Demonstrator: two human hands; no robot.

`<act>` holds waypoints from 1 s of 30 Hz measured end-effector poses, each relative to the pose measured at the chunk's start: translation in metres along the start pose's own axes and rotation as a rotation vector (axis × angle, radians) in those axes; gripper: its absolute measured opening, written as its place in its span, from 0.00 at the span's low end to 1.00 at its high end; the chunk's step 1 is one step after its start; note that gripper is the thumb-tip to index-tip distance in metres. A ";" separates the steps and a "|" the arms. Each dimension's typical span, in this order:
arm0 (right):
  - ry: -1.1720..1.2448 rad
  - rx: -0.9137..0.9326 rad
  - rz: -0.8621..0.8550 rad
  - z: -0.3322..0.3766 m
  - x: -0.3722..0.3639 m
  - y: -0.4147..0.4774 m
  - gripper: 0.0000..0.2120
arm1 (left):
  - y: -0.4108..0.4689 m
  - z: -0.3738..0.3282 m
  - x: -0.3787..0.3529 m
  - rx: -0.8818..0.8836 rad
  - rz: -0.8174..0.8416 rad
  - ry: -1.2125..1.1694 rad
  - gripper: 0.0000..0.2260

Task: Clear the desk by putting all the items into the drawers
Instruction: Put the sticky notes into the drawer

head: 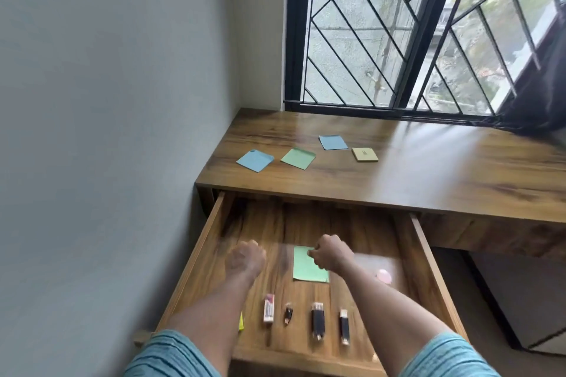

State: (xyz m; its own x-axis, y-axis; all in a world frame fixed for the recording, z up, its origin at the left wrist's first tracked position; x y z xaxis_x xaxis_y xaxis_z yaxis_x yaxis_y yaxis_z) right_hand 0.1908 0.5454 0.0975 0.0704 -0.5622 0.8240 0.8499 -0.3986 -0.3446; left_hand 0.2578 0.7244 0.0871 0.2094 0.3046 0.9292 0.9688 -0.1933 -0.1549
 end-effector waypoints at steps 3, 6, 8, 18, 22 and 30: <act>0.001 -0.013 -0.093 0.005 0.030 0.035 0.16 | 0.058 -0.011 0.024 -0.049 -0.056 0.034 0.14; 0.024 -0.061 -0.190 0.004 0.060 0.072 0.15 | 0.119 -0.027 0.040 -0.076 -0.109 0.068 0.15; 0.062 -0.093 -0.243 -0.001 0.077 0.095 0.15 | 0.153 -0.041 0.044 -0.074 -0.094 0.077 0.15; 0.066 -0.166 -0.337 -0.021 0.128 0.203 0.15 | 0.286 -0.111 0.041 0.015 -0.001 0.063 0.25; 0.076 -0.012 -0.272 -0.002 0.125 0.259 0.22 | 0.334 -0.103 0.042 0.137 0.091 0.141 0.29; -0.172 0.082 -0.154 0.038 0.112 0.330 0.39 | 0.360 -0.099 0.050 0.345 0.208 0.058 0.45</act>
State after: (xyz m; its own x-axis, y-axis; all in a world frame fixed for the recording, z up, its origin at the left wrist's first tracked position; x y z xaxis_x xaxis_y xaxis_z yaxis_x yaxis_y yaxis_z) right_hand 0.4992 0.3781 0.0935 0.0187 -0.3647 0.9309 0.8966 -0.4059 -0.1770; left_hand 0.6044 0.5779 0.1107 0.4073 0.2368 0.8821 0.8962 0.0824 -0.4359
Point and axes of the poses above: each hand's wrist, its own y-axis towards the middle knuckle, its own x-axis out of the back of the hand, z = x × y, the point moved 1 cm from there along y, towards the middle knuckle
